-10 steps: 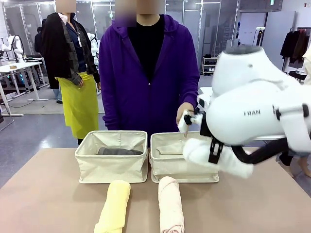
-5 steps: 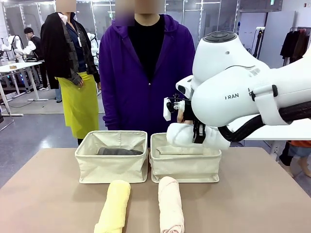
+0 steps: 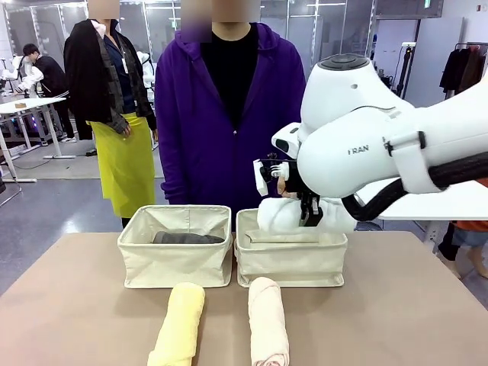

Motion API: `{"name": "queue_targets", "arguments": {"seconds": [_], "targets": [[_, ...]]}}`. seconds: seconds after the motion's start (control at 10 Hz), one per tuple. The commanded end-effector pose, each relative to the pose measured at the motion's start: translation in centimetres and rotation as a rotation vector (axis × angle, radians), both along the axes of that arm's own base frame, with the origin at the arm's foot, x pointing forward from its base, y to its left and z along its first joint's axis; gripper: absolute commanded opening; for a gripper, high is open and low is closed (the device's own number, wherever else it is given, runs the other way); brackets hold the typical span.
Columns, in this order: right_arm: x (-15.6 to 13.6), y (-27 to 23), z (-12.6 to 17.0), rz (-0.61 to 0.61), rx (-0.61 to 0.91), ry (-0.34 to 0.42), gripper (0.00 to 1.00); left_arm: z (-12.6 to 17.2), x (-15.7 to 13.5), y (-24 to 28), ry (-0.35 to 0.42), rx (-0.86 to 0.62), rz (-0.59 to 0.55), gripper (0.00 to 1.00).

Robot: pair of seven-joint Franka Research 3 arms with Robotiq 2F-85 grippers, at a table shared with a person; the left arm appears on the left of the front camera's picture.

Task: Divide the towels into two baskets.
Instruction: Pick up one hotel-folded towel from the bottom of the table and place it in the Fabric basket indicated by the person.

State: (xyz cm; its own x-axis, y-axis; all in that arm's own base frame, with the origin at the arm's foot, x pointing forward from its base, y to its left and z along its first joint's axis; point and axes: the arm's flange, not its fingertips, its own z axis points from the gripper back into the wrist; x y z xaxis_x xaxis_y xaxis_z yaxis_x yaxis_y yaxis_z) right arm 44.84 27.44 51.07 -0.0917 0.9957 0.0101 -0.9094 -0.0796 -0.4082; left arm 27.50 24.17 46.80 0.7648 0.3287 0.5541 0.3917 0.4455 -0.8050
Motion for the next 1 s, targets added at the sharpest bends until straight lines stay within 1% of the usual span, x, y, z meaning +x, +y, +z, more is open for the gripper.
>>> {"name": "queue_targets", "arguments": {"seconds": [0.0, 0.1, 0.2, 0.4, 0.5, 0.6, 0.7, 0.8, 0.9], "targets": [[4.8, 1.0, -1.0, 0.106, -0.010, 0.006, 0.37, 0.3, -0.3, 0.1, 0.001, -0.014, -0.003, 1.00], [7.7, 1.2, -2.4, 0.130, -0.060, 0.002, 0.37, 0.3, -0.3, 0.1, 0.001, -0.014, -0.003, 1.00], [10.1, 1.5, -3.8, 0.097, -0.096, -0.018, 0.37, 0.3, -0.3, 0.1, 0.001, -0.014, -0.003, 1.00], [14.2, 1.9, -6.2, 0.153, -0.041, 0.006, 0.37, 0.3, -0.3, 0.1, 0.001, -0.014, -0.003, 1.00], [16.0, 2.0, -7.9, 0.150, -0.053, 0.001, 0.37, 0.3, -0.3, 0.1, 0.001, -0.014, -0.003, 1.00], [17.1, 2.2, -9.0, 0.144, -0.024, 0.023, 0.37, 0.3, -0.3, 0.1, 0.001, -0.014, -0.003, 1.00], [17.9, 2.5, -10.0, 0.127, -0.040, 0.036, 0.37, 0.3, -0.3, 0.1, 0.001, -0.014, -0.003, 1.00], [18.3, 2.7, -10.8, 0.113, -0.078, 0.046, 0.37, 0.3, -0.3, 0.1, 0.001, -0.014, -0.003, 1.00], [18.5, 2.9, -11.1, 0.100, -0.080, 0.051, 0.37, 0.3, -0.3, 0.1, 0.001, -0.014, -0.003, 1.00]]}}
